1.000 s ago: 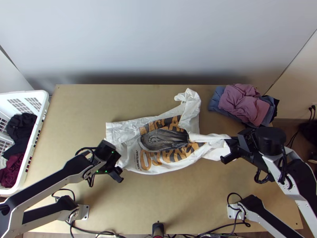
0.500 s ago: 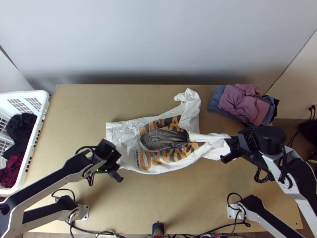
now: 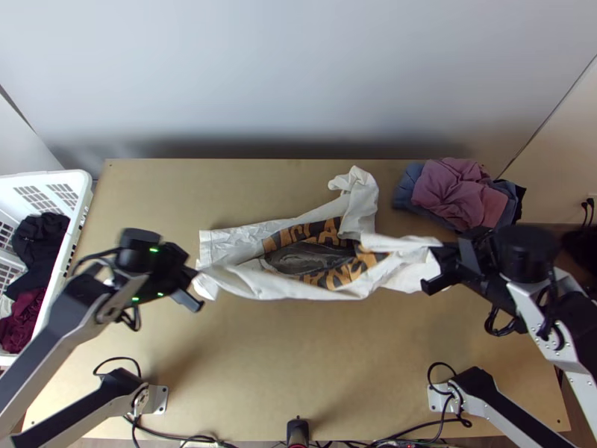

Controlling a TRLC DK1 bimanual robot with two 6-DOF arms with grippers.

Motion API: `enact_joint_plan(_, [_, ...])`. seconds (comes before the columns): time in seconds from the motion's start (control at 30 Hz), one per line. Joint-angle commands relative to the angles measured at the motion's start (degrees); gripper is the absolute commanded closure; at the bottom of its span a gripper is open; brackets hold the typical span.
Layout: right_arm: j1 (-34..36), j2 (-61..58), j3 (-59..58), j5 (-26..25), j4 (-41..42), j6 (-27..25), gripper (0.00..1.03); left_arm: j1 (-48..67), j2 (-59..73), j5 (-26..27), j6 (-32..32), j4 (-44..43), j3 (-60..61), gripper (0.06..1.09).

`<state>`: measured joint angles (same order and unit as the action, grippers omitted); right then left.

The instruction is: Fold the t-shirt

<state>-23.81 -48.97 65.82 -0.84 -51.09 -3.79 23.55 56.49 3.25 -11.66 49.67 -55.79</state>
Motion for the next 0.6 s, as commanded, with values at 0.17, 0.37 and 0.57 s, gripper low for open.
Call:
enact_joint_plan(0.17, [1.58, -3.68, 11.35, -0.04, -1.91, 0.28, 1.00, -8.79, -6.30, 0.09, -2.67, 7.55, -16.98, 1.05])
enact_joint_plan(0.37, [2.02, -4.99, 17.50, -0.04, -4.72, 0.72, 1.00, -9.31, -5.51, 0.09, -2.67, 10.45, -27.09, 1.05])
enact_joint_plan(0.57, [4.57, -6.75, 22.68, -0.04, -7.01, 1.51, 1.00, -13.18, -4.72, 0.09, -2.05, 10.27, -33.77, 1.05])
